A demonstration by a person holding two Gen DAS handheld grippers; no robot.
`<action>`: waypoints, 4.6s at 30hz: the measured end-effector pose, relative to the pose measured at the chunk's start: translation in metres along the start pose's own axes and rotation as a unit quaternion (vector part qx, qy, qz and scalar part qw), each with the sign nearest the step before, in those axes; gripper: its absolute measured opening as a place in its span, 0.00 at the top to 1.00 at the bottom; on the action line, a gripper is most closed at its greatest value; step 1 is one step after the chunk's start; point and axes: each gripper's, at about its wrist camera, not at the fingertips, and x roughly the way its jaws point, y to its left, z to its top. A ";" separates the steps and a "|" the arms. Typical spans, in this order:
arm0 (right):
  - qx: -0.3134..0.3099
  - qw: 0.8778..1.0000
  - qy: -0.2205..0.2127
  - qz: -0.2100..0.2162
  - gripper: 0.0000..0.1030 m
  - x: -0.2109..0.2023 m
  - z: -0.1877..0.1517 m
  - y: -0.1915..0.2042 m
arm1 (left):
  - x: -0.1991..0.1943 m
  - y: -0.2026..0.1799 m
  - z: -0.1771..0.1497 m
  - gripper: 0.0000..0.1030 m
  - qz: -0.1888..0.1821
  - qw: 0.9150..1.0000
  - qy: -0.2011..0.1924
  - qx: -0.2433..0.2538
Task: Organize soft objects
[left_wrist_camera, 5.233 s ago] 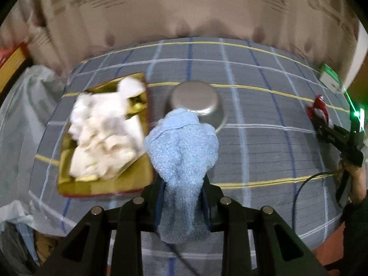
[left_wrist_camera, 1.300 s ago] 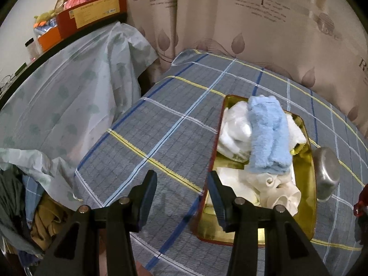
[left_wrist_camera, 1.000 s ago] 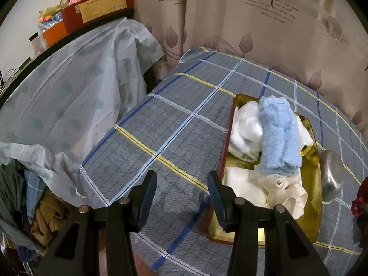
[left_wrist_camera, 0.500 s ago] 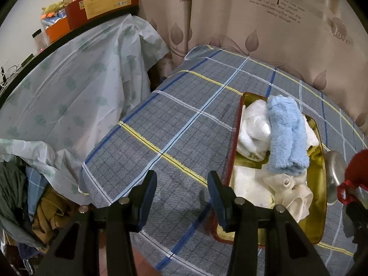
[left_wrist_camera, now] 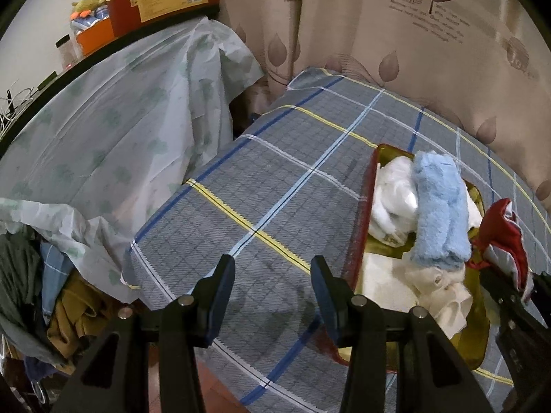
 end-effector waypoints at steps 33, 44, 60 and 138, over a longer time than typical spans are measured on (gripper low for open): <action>-0.004 0.999 -0.029 0.019 0.20 -0.009 0.001 0.037 | -0.022 -0.012 -0.001 0.55 -0.006 1.000 -0.024 0.011; 0.064 0.997 -0.048 -0.003 0.05 -0.053 -0.038 0.018 | -0.032 -0.032 -0.008 0.55 -0.026 0.999 -0.022 0.033; 0.089 0.995 -0.032 -0.008 0.03 -0.049 -0.052 0.017 | -0.032 -0.054 -0.018 0.55 -0.028 0.998 -0.015 0.062; 0.101 0.995 0.004 -0.006 0.01 -0.037 -0.059 0.011 | -0.033 -0.056 -0.024 0.55 -0.018 0.996 -0.012 0.081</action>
